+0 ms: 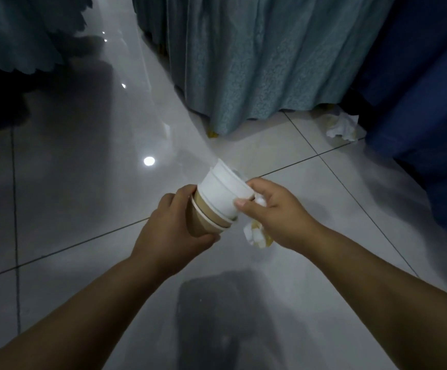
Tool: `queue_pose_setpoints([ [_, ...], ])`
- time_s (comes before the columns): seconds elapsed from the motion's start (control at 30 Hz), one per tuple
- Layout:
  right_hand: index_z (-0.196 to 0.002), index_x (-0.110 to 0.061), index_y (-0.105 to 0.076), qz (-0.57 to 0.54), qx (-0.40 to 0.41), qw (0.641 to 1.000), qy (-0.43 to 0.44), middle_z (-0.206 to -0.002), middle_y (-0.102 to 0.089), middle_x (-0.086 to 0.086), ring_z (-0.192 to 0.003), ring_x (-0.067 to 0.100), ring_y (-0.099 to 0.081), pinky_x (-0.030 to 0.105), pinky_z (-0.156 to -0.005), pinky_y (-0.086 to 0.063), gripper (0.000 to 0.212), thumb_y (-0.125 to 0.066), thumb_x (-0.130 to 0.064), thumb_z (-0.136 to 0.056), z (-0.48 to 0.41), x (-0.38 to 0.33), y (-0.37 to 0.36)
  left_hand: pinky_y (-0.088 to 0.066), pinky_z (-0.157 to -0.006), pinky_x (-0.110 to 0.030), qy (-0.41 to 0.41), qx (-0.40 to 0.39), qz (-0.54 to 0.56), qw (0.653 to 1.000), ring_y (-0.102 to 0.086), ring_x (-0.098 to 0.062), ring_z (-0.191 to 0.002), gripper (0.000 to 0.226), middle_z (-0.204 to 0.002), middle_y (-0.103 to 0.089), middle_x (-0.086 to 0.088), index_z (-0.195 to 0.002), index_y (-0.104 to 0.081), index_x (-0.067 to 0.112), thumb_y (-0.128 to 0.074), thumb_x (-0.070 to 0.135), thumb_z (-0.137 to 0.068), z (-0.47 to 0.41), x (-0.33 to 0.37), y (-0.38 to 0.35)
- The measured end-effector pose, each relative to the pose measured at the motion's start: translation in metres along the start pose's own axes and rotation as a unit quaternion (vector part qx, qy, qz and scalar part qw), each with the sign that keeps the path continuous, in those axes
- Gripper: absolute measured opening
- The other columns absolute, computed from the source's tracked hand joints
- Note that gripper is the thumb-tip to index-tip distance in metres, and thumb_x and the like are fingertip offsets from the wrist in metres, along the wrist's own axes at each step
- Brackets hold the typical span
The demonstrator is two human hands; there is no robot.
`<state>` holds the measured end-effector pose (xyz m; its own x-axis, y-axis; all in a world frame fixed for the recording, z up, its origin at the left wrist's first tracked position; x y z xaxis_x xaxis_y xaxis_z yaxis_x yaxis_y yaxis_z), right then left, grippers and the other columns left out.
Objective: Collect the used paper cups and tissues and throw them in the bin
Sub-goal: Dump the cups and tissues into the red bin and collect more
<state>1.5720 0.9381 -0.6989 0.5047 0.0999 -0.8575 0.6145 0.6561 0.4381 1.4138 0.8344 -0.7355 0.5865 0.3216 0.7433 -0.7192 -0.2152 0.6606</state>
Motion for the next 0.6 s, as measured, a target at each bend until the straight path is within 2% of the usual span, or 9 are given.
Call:
queue_pose_setpoints([
  [0.1,-0.106,-0.031,-0.063,0.011,-0.046,0.999,0.013,-0.096,-0.065,-0.011,-0.093,0.006,-0.061,0.026,-0.083,-0.051,0.014,-0.058,-0.032,-0.092,0.008,-0.004,0.011,-0.055,-0.084,-0.034,-0.019,0.003,0.042,0.999,-0.054,-0.011,-0.106,0.083,-0.122,-0.052,0.011,-0.132,-0.042,0.036,-0.084,0.044,-0.061,-0.002,0.012,-0.005],
  [0.17,-0.108,-0.033,-0.064,0.016,-0.042,0.999,0.019,-0.102,-0.065,-0.014,-0.095,0.001,-0.060,0.019,-0.084,-0.049,0.018,-0.059,-0.034,-0.091,0.013,-0.005,0.027,-0.054,-0.085,-0.032,-0.030,-0.003,0.059,0.998,-0.054,-0.010,-0.108,0.083,-0.123,-0.052,0.013,-0.132,-0.041,0.038,-0.085,0.041,-0.062,-0.006,0.021,-0.010],
  [0.23,-0.109,-0.032,-0.064,0.009,-0.002,1.000,0.020,-0.104,-0.064,-0.017,-0.097,-0.002,-0.058,0.016,-0.085,-0.047,0.020,-0.062,-0.034,-0.089,0.019,-0.004,0.052,-0.053,-0.088,-0.033,-0.038,-0.013,0.069,0.997,-0.053,-0.010,-0.111,0.086,-0.124,-0.051,0.014,-0.134,-0.038,0.039,-0.086,0.038,-0.062,-0.012,0.034,-0.015],
  [0.33,-0.102,-0.032,-0.066,0.009,0.061,0.998,0.020,-0.099,-0.064,-0.016,-0.094,0.001,-0.059,0.019,-0.083,-0.048,0.014,-0.064,-0.030,-0.088,0.022,0.003,0.097,-0.050,-0.091,-0.030,-0.060,-0.036,0.070,0.995,-0.052,-0.009,-0.116,0.088,-0.128,-0.051,0.014,-0.137,-0.036,0.038,-0.086,0.035,-0.063,-0.029,0.061,-0.023],
  [0.47,-0.087,-0.033,-0.064,-0.030,0.141,0.990,-0.004,-0.081,-0.061,-0.021,-0.072,-0.007,-0.057,0.018,-0.064,-0.044,0.010,-0.065,-0.023,-0.088,0.013,0.018,0.156,-0.049,-0.096,-0.033,-0.074,-0.064,0.062,0.993,-0.051,-0.010,-0.119,0.089,-0.131,-0.051,0.014,-0.138,-0.036,0.039,-0.086,0.035,-0.064,-0.057,0.103,-0.035],
  [0.53,-0.083,-0.034,-0.063,-0.047,0.164,0.985,-0.014,-0.080,-0.061,-0.020,-0.070,-0.009,-0.056,0.021,-0.064,-0.044,0.014,-0.066,-0.021,-0.087,0.007,0.024,0.179,-0.047,-0.096,-0.031,-0.073,-0.064,0.063,0.993,-0.050,-0.007,-0.119,0.089,-0.132,-0.050,0.015,-0.139,-0.036,0.039,-0.085,0.035,-0.065,-0.069,0.125,-0.039],
  [0.6,-0.083,-0.036,-0.061,-0.035,0.163,0.986,-0.024,-0.087,-0.061,-0.016,-0.076,-0.004,-0.058,0.025,-0.067,-0.048,0.016,-0.066,-0.021,-0.087,0.000,0.029,0.199,-0.045,-0.094,-0.027,-0.070,-0.061,0.062,0.994,-0.050,-0.002,-0.116,0.087,-0.129,-0.050,0.019,-0.137,-0.037,0.041,-0.084,0.033,-0.065,-0.082,0.145,-0.040],
])
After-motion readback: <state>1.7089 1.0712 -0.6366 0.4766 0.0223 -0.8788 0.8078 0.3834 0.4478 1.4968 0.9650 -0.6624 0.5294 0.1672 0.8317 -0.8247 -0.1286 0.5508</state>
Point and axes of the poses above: each hand's wrist, its own z-axis away from the middle knuckle, its own y-axis out of the back of the hand, x = y × z, the point moved 2 cm from there along -z, towards the middle knuckle
